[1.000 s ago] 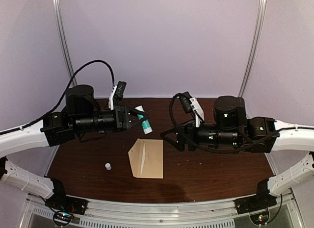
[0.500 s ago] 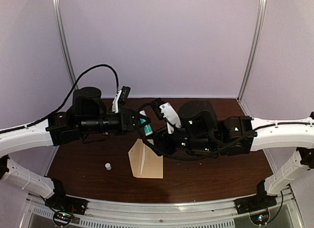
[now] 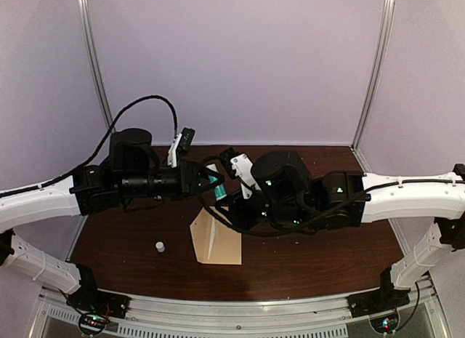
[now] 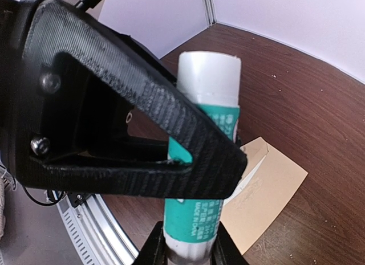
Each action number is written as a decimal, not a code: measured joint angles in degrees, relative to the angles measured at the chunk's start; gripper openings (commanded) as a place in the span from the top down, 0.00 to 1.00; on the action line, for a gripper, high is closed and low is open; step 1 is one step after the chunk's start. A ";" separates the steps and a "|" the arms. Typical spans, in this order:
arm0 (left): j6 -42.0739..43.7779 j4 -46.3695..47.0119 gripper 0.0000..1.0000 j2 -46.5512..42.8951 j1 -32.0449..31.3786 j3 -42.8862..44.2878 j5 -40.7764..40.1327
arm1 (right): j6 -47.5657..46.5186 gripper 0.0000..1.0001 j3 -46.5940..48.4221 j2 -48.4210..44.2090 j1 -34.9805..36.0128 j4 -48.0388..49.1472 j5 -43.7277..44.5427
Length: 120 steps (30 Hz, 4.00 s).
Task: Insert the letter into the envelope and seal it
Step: Unscrew the solid glue.
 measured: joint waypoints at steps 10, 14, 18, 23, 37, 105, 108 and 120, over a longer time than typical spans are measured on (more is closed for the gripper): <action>1.29 0.66 1.00 0.00 0.11 0.07 2.05 | 1.31 0.97 -2.56 -1.97 -1.18 3.02 -3.91; 3.48 1.99 1.00 -0.07 0.22 0.07 4.66 | 3.28 0.99 -7.23 -5.07 -3.93 8.81 -12.17; 5.70 4.07 1.00 -0.37 0.37 0.04 7.98 | 6.64 1.00 -13.07 -7.93 -7.67 18.25 -24.98; 8.02 6.78 1.00 -1.62 0.72 -0.79 13.92 | 11.82 1.00 -17.84 -8.61 -10.56 29.83 -39.04; 8.22 12.24 1.00 -3.56 0.55 -2.19 16.72 | 15.91 0.41 -19.21 -9.05 -11.54 39.41 -47.67; 2.05 7.58 1.00 -0.57 2.56 -1.73 8.94 | 4.39 1.00 -9.40 -7.19 -5.09 13.90 -13.88; 3.54 9.42 1.00 -0.74 2.56 -1.81 11.54 | 7.39 1.00 -13.79 -9.18 -7.50 21.42 -22.53; 9.22 14.23 1.00 -3.41 2.56 -2.29 20.24 | 13.49 0.76 -19.19 -9.99 -9.68 38.29 -40.72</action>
